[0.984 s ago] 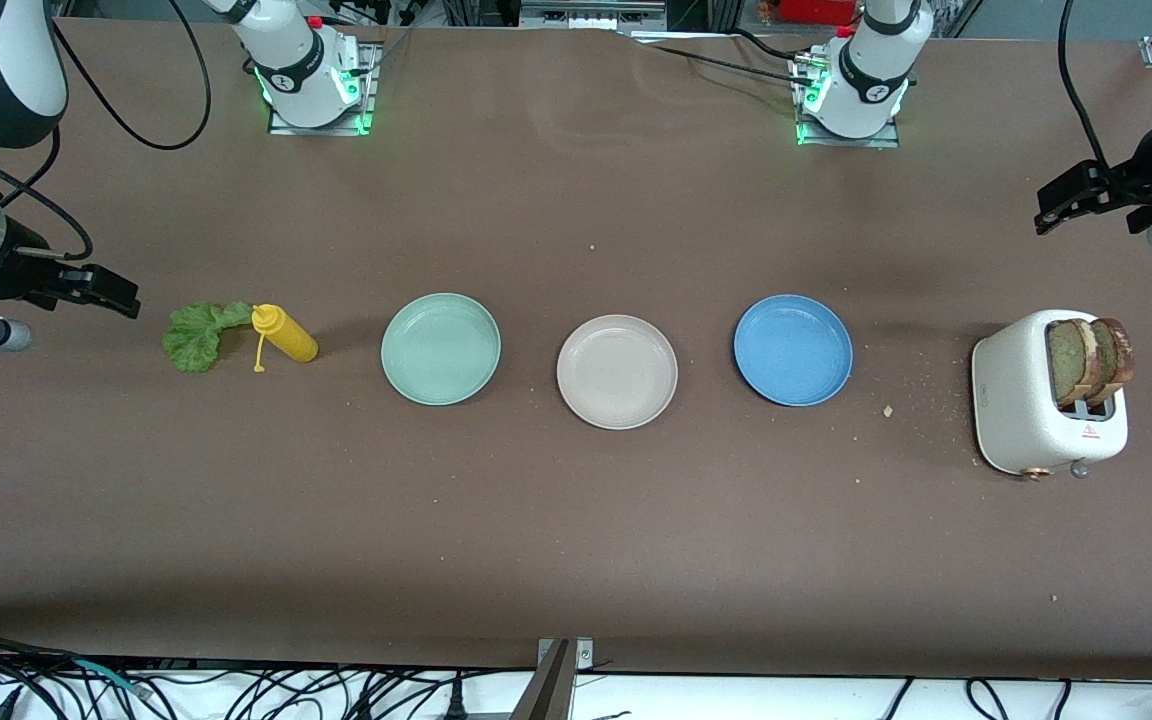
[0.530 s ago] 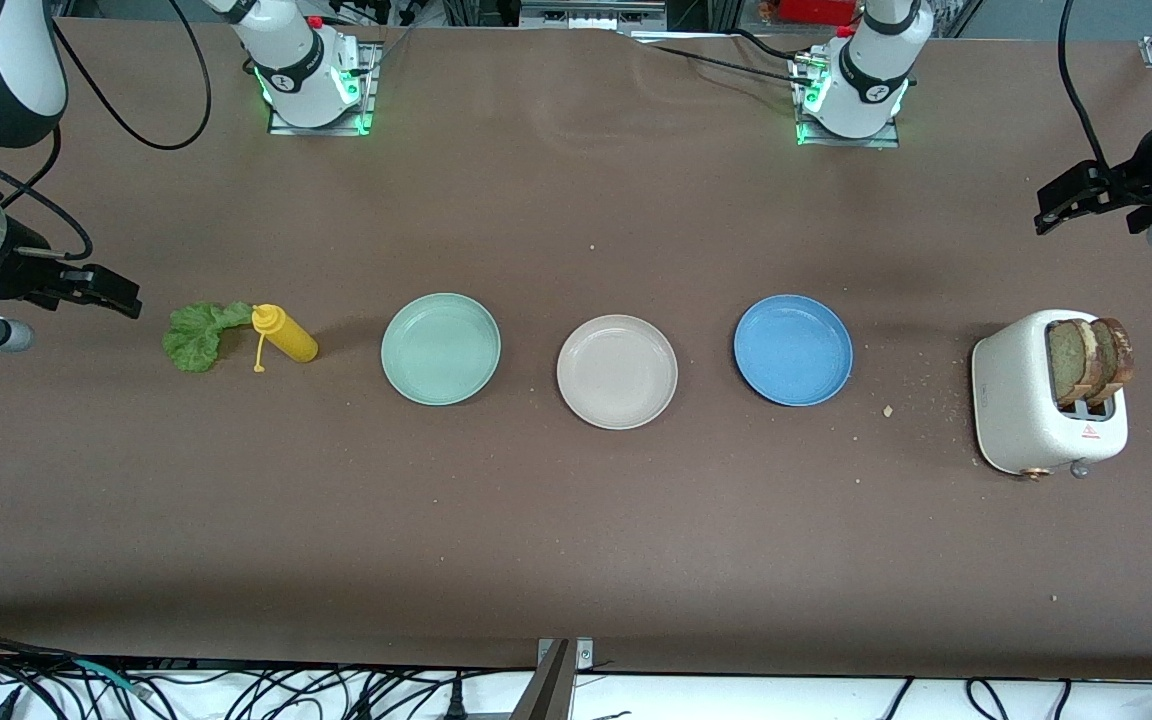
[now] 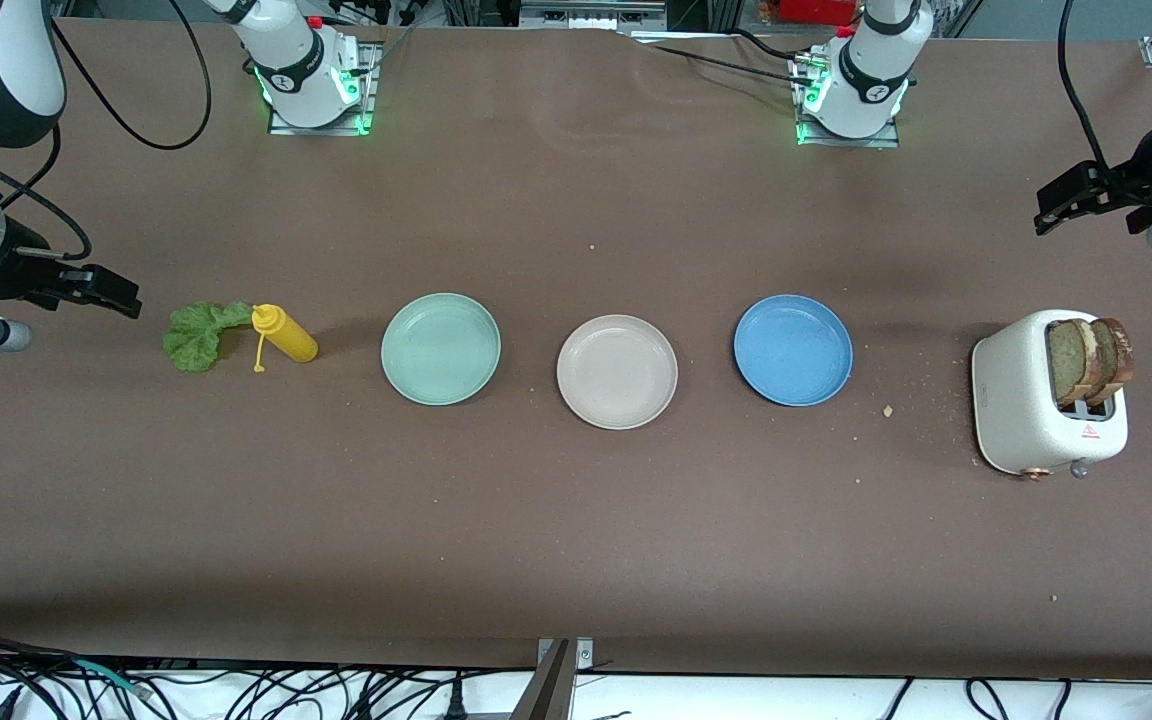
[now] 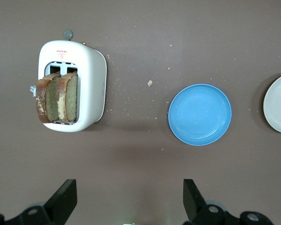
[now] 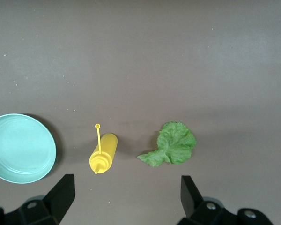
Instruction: Make sandwich in beige plate with both arms
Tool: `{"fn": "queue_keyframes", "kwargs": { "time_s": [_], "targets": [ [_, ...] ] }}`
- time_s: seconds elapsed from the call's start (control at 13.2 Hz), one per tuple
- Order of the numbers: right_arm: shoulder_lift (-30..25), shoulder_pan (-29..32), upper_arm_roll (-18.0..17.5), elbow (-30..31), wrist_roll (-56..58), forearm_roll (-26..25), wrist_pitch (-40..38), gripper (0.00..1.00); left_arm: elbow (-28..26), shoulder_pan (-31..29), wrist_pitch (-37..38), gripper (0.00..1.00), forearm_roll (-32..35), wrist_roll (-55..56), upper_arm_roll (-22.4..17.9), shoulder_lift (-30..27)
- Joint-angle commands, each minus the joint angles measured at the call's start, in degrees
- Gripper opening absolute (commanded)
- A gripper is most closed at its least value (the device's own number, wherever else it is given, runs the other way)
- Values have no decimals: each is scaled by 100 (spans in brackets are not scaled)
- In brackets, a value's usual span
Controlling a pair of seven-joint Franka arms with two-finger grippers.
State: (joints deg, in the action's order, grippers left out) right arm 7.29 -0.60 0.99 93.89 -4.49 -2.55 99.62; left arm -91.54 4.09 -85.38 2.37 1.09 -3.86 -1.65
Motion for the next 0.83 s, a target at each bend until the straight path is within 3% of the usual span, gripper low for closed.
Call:
{"fn": "queue_keyframes", "kwargs": {
  "time_s": [0.0,0.76],
  "targets": [
    [-8,7,15,-11,-8,114,-48,100,127,-22,21,100,150,22,43,68],
    [-8,7,15,-11,1,114,-39,100,119,-31,-31,100,150,22,34,77]
  ]
}}
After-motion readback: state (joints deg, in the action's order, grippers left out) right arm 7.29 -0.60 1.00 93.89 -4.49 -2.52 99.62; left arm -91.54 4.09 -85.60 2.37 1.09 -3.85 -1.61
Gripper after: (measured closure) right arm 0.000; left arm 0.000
